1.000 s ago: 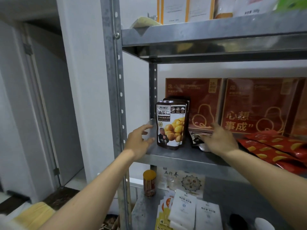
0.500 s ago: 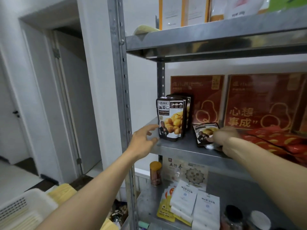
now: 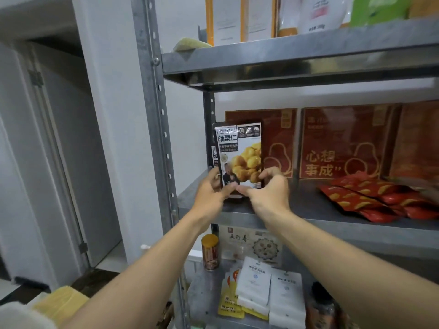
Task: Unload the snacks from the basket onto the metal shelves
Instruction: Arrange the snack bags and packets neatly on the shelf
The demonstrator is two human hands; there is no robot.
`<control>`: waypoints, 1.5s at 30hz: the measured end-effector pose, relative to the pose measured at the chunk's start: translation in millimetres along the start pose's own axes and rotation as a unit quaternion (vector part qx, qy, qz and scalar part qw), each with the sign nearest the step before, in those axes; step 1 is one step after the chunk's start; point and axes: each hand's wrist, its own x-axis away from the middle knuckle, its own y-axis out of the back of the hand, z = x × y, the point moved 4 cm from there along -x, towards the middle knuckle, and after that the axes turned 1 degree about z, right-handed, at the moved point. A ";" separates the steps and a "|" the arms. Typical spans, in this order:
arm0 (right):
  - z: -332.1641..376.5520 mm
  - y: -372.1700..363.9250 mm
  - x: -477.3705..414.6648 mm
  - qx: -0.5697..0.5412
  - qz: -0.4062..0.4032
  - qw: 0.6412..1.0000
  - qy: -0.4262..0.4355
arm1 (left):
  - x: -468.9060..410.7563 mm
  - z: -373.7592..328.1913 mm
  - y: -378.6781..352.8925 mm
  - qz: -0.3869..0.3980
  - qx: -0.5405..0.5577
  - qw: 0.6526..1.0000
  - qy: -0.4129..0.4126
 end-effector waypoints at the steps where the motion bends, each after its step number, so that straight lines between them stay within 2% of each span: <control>1: -6.0 -6.5 -1.7 0.003 0.009 1.000 -0.014 | 0.6 4.7 7.0 0.002 -0.016 1.000 -0.006; 10: -45.4 -42.9 -13.0 0.105 0.057 0.990 -0.075 | -22.5 42.7 41.3 0.055 -0.191 0.980 0.009; 20: -59.2 -41.1 -22.7 0.144 0.066 0.985 -0.065 | -34.0 57.3 41.7 0.091 -0.154 0.984 0.010; 30: -42.2 -38.5 -11.9 0.150 0.068 0.983 -0.078 | -27.4 49.1 44.6 0.058 -0.186 0.980 0.029; 34: -28.2 -22.2 -2.3 0.192 0.068 0.978 -0.045 | -11.5 39.0 48.6 0.032 -0.229 0.972 0.034; 36: -18.4 -10.3 4.4 0.267 0.090 0.960 -0.001 | -0.8 33.6 52.7 0.004 -0.305 0.952 0.000; 38: -10.8 -1.0 13.3 0.364 0.133 0.920 0.051 | 13.2 22.3 56.3 -0.038 -0.383 0.922 -0.042; 40: -9.5 7.1 21.8 0.426 0.173 0.885 0.067 | 27.5 7.9 54.7 -0.058 -0.432 0.897 -0.068; 45: -9.5 46.2 36.0 0.515 0.223 0.823 0.086 | 57.6 -23.5 17.1 0.004 -0.534 0.837 -0.121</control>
